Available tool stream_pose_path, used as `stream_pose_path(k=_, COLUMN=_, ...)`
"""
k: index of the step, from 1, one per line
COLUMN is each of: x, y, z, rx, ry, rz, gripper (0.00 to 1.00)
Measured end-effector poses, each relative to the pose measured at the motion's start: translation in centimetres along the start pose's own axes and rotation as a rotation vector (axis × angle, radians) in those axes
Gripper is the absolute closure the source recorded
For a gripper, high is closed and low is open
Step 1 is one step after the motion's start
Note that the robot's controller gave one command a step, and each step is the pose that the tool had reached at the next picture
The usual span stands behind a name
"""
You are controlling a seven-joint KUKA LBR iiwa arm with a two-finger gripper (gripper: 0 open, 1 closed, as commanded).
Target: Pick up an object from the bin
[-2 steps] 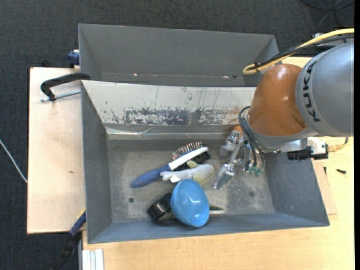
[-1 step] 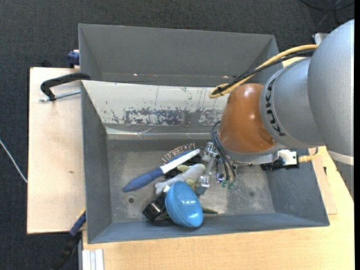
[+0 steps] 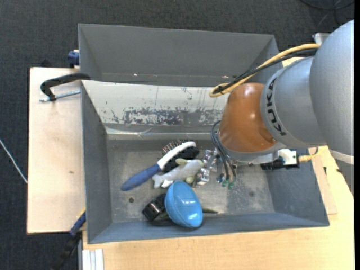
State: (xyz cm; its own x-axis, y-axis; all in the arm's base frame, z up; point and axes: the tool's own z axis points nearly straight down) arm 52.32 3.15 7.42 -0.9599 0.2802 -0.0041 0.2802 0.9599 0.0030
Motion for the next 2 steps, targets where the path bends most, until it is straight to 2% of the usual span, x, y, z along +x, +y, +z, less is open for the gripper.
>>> stream_pose_path(k=1, x=-7.4, y=-2.2, z=-11.1, rx=-0.001, ry=-0.012, rz=0.093, gripper=1.00)
stream_pose_path(k=2, x=-7.6, y=-10.1, z=-23.3, rx=0.003, ry=-0.011, rz=-0.110, gripper=1.00)
